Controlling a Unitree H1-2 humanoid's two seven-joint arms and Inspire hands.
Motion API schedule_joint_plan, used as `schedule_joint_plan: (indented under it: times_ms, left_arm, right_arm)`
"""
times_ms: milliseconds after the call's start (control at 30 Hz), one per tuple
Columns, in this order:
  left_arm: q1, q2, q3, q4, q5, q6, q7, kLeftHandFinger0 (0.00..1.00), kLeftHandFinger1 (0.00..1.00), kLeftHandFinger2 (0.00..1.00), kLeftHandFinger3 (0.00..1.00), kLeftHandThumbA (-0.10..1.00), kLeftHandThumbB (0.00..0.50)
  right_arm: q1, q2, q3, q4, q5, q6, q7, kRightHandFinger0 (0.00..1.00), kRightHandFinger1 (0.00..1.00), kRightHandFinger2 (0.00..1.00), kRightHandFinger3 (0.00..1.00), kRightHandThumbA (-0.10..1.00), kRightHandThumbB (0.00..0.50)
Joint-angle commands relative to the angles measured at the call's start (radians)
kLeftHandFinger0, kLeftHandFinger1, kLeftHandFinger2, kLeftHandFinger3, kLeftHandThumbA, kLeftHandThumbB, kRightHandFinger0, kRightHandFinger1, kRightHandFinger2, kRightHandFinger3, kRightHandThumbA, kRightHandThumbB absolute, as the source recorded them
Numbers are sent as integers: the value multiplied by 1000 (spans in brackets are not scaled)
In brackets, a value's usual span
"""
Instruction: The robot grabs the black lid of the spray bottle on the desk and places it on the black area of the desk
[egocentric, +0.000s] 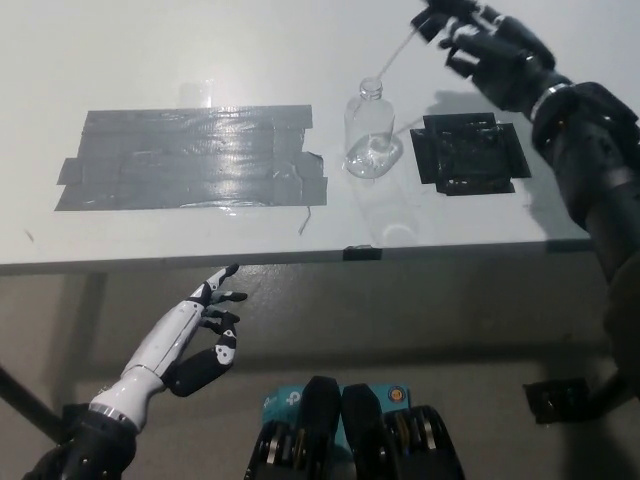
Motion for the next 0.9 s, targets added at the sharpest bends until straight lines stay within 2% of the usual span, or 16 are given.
schedule_joint_plan:
  times_ms: [0, 100, 267, 333, 367, 467, 533, 600, 633, 667, 700, 733, 767, 800, 833, 867]
  left_arm:
    - [-6, 21, 5, -9, 3, -27, 6, 659, 697, 820, 1000, 48, 37]
    - [0, 22, 7, -10, -2, -23, 3, 672, 709, 834, 1000, 56, 32]
    - [1, 20, 11, -8, -4, -28, 9, 657, 693, 818, 1000, 48, 30]
    - [2, 18, 12, -7, -2, -23, 12, 659, 694, 817, 1000, 50, 30]
    - [3, 18, 13, -6, -3, -24, 13, 662, 696, 818, 1000, 50, 30]
    - [3, 18, 13, -6, 1, -19, 13, 679, 713, 830, 1000, 47, 23]
    - [5, 20, 13, -6, 2, -18, 13, 684, 716, 834, 1000, 46, 23]
    - [5, 20, 13, -2, 3, -24, 16, 683, 715, 834, 1000, 44, 23]
    - [5, 20, 13, 0, 4, -22, 15, 683, 715, 835, 1000, 46, 23]
    - [5, 20, 13, 0, 4, -21, 15, 683, 716, 836, 1000, 47, 23]
    - [5, 21, 13, -1, 3, -23, 15, 681, 715, 837, 1000, 47, 22]
    - [5, 18, 14, 1, 1, -24, 16, 681, 715, 838, 1000, 47, 22]
    - [6, 19, 13, 3, 3, -28, 18, 679, 716, 840, 1000, 46, 21]
    - [6, 19, 13, 6, 0, -39, 20, 670, 715, 842, 1000, 36, 19]
    - [5, 19, 13, 7, 0, -41, 21, 668, 716, 843, 1000, 34, 20]
    - [4, 20, 14, 6, 2, -39, 21, 668, 718, 846, 1000, 36, 20]
  right_arm:
    - [-74, -55, -77, -48, 159, 7, 23, 0, 193, 521, 559, 652, 395]
    - [-38, -77, -124, -29, 196, 24, -4, 0, 162, 508, 576, 633, 376]
    - [7, -89, -153, -14, 225, 18, -43, 0, 108, 466, 575, 612, 380]
    - [21, -87, -141, -11, 221, 12, -59, 0, 121, 478, 574, 612, 380]
    - [32, -83, -129, -10, 215, 3, -69, 0, 147, 503, 589, 591, 397]
    - [54, -73, -89, -9, 188, -13, -90, 0, 156, 475, 531, 576, 409]
    - [67, -63, -79, -5, 192, -3, -100, 2, 193, 513, 563, 559, 420]
    - [83, -56, -49, -4, 175, -1, -96, 85, 334, 648, 676, 574, 407]
    - [91, -52, -26, -3, 160, 2, -97, 165, 431, 698, 708, 590, 404]
    - [93, -51, -15, -4, 160, 4, -99, 198, 435, 640, 619, 589, 404]
    - [102, -47, 15, -1, 143, 15, -99, 331, 474, 543, 533, 583, 401]
    - [108, -42, 44, 0, 129, 18, -107, 429, 584, 674, 637, 577, 399]
    - [117, -37, 85, -3, 101, 11, -99, 658, 807, 894, 863, 573, 378]
    - [128, -35, 171, -7, 33, -13, -79, 946, 1000, 1000, 1000, 661, 359]
    - [135, -34, 231, -8, -17, -30, -76, 1000, 1000, 1000, 1000, 690, 380]
    - [139, -32, 290, -8, -45, -42, -83, 1000, 1000, 1000, 1000, 688, 379]
